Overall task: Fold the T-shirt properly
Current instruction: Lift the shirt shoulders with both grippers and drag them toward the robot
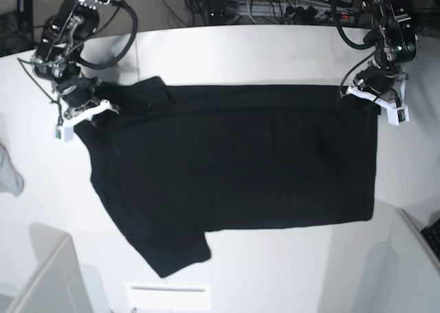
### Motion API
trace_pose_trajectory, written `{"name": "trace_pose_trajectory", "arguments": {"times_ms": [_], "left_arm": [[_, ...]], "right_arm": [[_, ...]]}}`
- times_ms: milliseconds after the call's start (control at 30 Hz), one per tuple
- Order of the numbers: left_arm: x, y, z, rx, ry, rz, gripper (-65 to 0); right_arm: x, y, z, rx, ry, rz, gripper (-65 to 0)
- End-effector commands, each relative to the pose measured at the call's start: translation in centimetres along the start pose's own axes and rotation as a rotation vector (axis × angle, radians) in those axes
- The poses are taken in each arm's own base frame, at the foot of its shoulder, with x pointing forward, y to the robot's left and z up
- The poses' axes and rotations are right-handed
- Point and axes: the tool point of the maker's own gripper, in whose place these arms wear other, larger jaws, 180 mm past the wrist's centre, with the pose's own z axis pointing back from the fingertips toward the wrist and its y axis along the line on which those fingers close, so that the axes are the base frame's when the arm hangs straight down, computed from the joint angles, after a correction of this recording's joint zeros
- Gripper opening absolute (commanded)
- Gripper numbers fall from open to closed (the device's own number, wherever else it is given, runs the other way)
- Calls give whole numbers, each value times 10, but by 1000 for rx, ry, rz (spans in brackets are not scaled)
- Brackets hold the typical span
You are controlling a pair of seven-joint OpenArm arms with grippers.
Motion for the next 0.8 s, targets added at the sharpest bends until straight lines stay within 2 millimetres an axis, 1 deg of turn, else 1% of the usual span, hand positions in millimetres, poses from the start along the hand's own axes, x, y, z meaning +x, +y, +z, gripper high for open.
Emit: {"name": "trace_pose_trajectory", "arguments": {"times_ms": [0, 133, 167, 300, 367, 433, 500, 567, 733, 767], "left_arm": [[12, 1, 0, -1, -35, -5, -650], [9, 6, -7, 6, -21, 15, -650], [15, 4, -9, 2, -34, 16, -650], [23, 5, -12, 8, -48, 27, -650], [25, 10, -14, 34, -52, 58, -650], [32, 10, -18, 41, -63, 80, -650], [29, 12, -23, 43, -51, 91, -650], [33, 11, -28, 39, -53, 98, -650], [33, 13, -34, 41, -46, 114, -650], [38, 11, -36, 38, -55, 118, -650]], "right_arm": [[19, 6, -1, 21, -43, 30, -650], [29, 18, -14, 55, -42, 46, -650], [33, 19, -16, 59, -45, 45, -650], [43, 25, -25, 78, -50, 36, -650], [46, 26, -32, 87, -43, 24, -650], [50, 29, -39, 98, -36, 14, -650], [53, 31, -44, 106, -33, 5, -650], [57, 33, -50, 116, -31, -4, -650], [62, 38, -61, 133, -19, -23, -650], [63, 39, -64, 137, -14, -29, -650]]}}
